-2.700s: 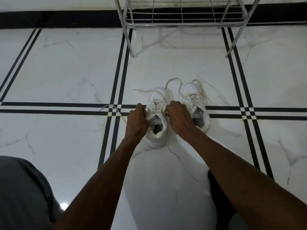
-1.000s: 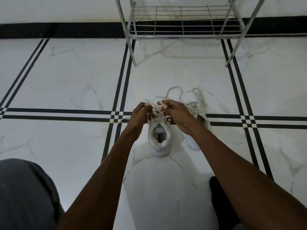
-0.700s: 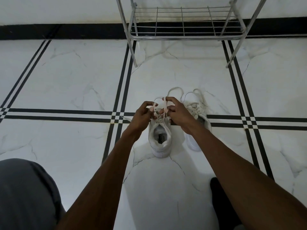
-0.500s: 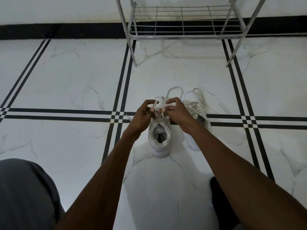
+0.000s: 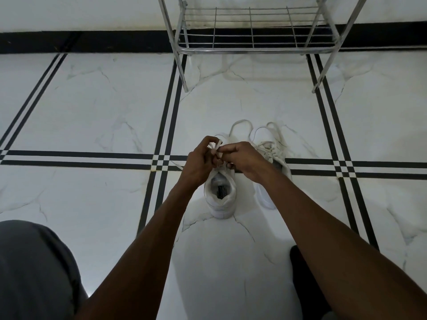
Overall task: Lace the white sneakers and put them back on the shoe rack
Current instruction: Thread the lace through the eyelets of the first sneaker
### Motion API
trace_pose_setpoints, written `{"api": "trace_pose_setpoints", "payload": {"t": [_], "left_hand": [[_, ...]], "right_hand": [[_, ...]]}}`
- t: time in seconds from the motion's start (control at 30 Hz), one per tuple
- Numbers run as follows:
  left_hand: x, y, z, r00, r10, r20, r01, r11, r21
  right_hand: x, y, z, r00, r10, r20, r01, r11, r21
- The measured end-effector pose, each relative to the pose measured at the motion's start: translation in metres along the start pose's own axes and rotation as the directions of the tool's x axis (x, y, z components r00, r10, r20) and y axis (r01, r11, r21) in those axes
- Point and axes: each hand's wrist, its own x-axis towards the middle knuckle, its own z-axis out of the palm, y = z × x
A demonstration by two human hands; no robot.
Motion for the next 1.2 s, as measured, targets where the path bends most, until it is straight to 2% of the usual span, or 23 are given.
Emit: {"api": "trace_pose_setpoints", "payload": {"t": [0.1,0.2,0.33,0.43,0.57,0.7,0.77,0.9,0.97,1.1,1.2], "left_hand": [[-0.001,0.001,0.000,1.000,-0.002,-0.002,0.002,1.000,0.006],[-0.001,-0.001,0.002,1.000,-0.020,-0.009,0.020,1.000,-0.006],[0.000,-0.006,0.000,0.992,-0.124,0.008,0.124,0.979,-0.161],[-0.003,-0.014,-0.006,0.974,-0.225,0.029,0.223,0.921,-0.320],[-0.004,-0.019,-0.005,0.955,-0.298,-0.013,0.266,0.871,-0.412],[-0.003,-0.016,-0.002,0.953,-0.303,-0.020,0.270,0.877,-0.398],[-0.003,-0.015,-0.002,0.953,-0.303,-0.017,0.272,0.878,-0.395],[-0.003,-0.013,-0.003,0.956,-0.293,-0.011,0.264,0.876,-0.405],[-0.003,-0.013,-0.005,0.960,-0.279,0.008,0.259,0.878,-0.402],[-0.003,-0.014,-0.006,0.972,-0.223,0.075,0.234,0.894,-0.383],[0.000,-0.011,-0.007,0.982,-0.188,0.031,0.189,0.938,-0.291]], "right_hand": [[0.001,0.000,-0.002,0.998,0.002,0.070,-0.008,0.997,0.082],[0.003,0.004,-0.001,1.000,-0.008,-0.014,0.010,0.993,0.116],[0.007,0.006,0.002,0.994,-0.004,-0.112,0.025,0.981,0.191],[0.006,0.006,0.000,0.997,-0.001,-0.074,0.014,0.985,0.174],[0.002,0.004,-0.009,0.990,-0.138,-0.003,0.137,0.981,-0.135],[0.003,-0.005,-0.017,0.963,-0.269,0.032,0.248,0.831,-0.498],[0.004,-0.009,-0.014,0.936,-0.351,0.017,0.292,0.750,-0.593],[0.007,-0.001,-0.001,0.881,-0.464,-0.089,0.284,0.671,-0.684],[0.006,0.005,0.004,0.866,-0.476,-0.151,0.289,0.724,-0.627],[0.005,0.009,0.010,0.877,-0.412,-0.248,0.284,0.860,-0.423],[0.005,0.007,0.007,0.889,-0.367,-0.274,0.258,0.895,-0.364]]}}
